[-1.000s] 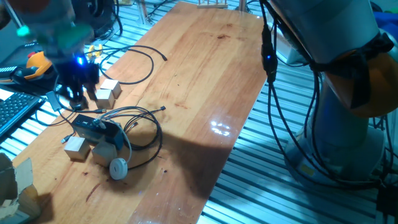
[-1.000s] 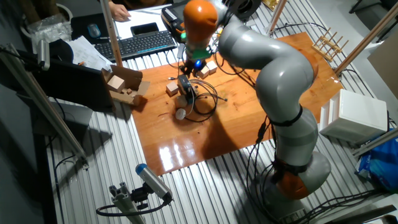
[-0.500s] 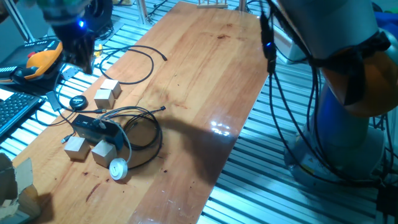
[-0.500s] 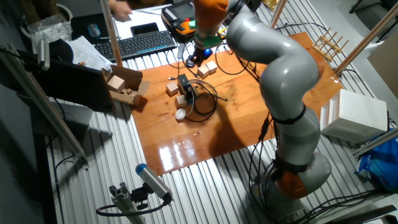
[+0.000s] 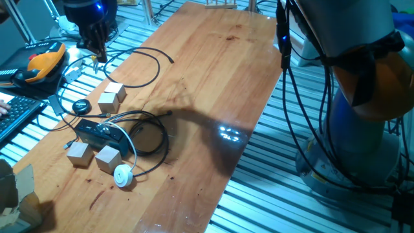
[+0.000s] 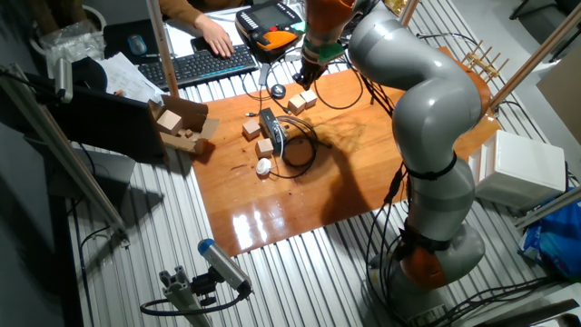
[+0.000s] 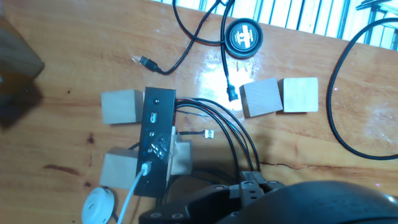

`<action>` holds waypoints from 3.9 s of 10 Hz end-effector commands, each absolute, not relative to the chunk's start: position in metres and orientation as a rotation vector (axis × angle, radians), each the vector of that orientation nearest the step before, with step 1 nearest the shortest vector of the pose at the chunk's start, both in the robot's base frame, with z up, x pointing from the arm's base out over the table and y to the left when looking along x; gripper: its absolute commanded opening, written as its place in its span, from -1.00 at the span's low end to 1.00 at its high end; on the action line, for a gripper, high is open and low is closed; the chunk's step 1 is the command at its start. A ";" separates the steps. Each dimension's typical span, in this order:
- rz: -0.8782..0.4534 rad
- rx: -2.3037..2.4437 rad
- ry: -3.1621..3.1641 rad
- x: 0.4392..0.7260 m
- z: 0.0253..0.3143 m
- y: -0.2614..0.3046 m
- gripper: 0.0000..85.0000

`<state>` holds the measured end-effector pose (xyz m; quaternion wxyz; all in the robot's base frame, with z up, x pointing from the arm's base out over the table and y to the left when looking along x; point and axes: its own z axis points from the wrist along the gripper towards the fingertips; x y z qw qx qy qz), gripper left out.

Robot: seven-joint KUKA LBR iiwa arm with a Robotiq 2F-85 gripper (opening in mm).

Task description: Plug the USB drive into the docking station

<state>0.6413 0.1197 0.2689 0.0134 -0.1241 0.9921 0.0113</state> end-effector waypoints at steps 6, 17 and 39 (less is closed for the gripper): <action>0.040 -0.390 3.101 0.641 0.269 0.120 -1.00; 0.057 -0.389 3.110 0.642 0.267 0.123 -1.00; 0.066 -0.417 3.113 0.646 0.262 0.125 -1.00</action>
